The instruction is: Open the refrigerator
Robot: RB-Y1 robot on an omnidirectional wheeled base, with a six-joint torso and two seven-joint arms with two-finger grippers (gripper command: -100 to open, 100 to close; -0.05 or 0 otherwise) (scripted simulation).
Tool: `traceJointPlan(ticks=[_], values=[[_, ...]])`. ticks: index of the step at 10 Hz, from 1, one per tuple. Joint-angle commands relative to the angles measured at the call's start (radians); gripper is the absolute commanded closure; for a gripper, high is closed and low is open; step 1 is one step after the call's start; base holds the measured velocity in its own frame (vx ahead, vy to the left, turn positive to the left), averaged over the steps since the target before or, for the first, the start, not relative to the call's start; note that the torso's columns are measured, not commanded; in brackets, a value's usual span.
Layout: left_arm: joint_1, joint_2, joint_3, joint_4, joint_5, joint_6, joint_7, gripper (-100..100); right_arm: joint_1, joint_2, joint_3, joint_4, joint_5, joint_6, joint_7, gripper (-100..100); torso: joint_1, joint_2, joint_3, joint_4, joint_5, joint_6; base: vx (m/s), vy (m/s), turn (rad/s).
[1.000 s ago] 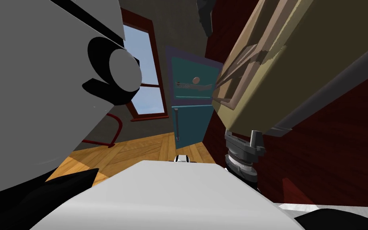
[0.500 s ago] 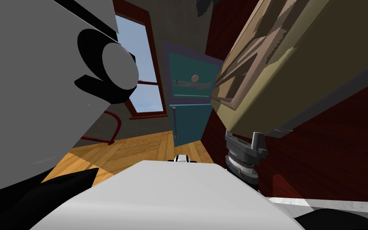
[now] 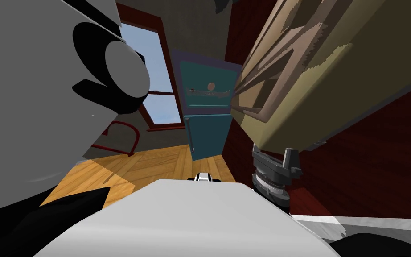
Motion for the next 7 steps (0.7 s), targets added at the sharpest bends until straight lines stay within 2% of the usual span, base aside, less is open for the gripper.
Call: traceJointPlan(ticks=[1,3,4,7], values=[[0.075,0.003,-0.001,0.007,-0.003,-0.001,-0.002,-100,0.0,0.0,0.0,0.0,-0.001,-0.001,0.0,0,0.004,0.001,0.0,0.0,0.003,-0.001,-0.029,-0.048,0.017],[0.13,0.006,-0.001,0.019,-0.008,-0.005,-0.005,-100,0.001,0.001,-0.001,-0.001,-0.002,-0.003,0.0,0,-0.001,0.003,0.001,0.001,0.001,-0.001,-0.024,-0.054,0.027],[0.13,0.006,-0.001,0.019,-0.008,-0.005,-0.005,-100,0.001,0.001,-0.001,0.0,-0.002,-0.003,0.0,0,-0.005,0.004,0.001,0.002,0.0,0.0,-0.02,-0.043,0.009],[0.181,0.012,-0.001,0.046,-0.021,-0.016,-0.012,-100,0.002,0.001,-0.001,0.0,-0.002,-0.005,0.0,0,-0.008,0.007,0.004,0.003,-0.002,0.0,-0.035,-0.069,0.031]])
